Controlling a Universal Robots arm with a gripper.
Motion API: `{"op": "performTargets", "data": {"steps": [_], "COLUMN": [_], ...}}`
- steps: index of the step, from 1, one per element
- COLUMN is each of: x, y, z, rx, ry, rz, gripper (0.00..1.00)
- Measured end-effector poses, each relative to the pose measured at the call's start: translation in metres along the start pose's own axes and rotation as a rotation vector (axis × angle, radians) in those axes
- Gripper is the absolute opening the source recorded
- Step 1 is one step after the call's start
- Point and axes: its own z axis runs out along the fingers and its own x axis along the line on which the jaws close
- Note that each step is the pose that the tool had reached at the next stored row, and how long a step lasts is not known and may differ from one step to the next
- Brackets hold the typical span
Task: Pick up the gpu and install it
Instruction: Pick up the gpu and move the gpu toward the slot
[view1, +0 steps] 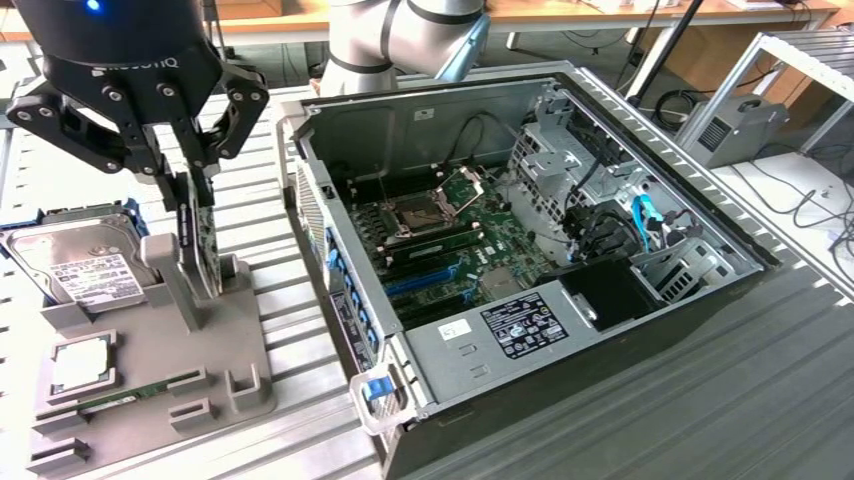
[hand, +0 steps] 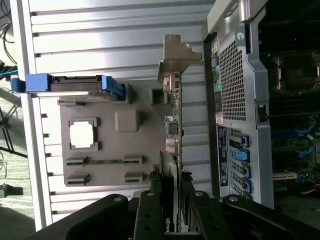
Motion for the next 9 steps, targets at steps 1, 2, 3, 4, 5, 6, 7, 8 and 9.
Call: {"op": "performTargets", "data": {"steps": [1, 2, 3, 4, 5, 6, 7, 8, 9], "x": [0.0000, 0.0000, 0.0000, 0.0000, -0.0001, -0.0001, -0.0001, -0.0001, -0.0001], "y": [0.0000, 0.0000, 0.0000, 0.0000, 0.0001, 0.0001, 0.0001, 0.0001, 0.0001], "z": [-0.0006, -0.0009, -0.0012, -0.0016, -0.0032, -0.0042, -0.0050, -0.0053, -0.0056], "rx": [0.0000, 0.0000, 0.0000, 0.0000, 0.0000, 0.0000, 0.0001, 0.0001, 0.0000], "ry": [0.0000, -0.0001, -0.0001, 0.0000, 0.0000, 0.0000, 0.0000, 0.0000, -0.0001], "rz": [0.000, 0.000, 0.000, 0.000, 0.000, 0.000, 0.000, 0.000, 0.000], "gripper": [0.26, 0.26, 0.26, 0.26, 0.26, 0.26, 0.26, 0.26, 0.26]}}
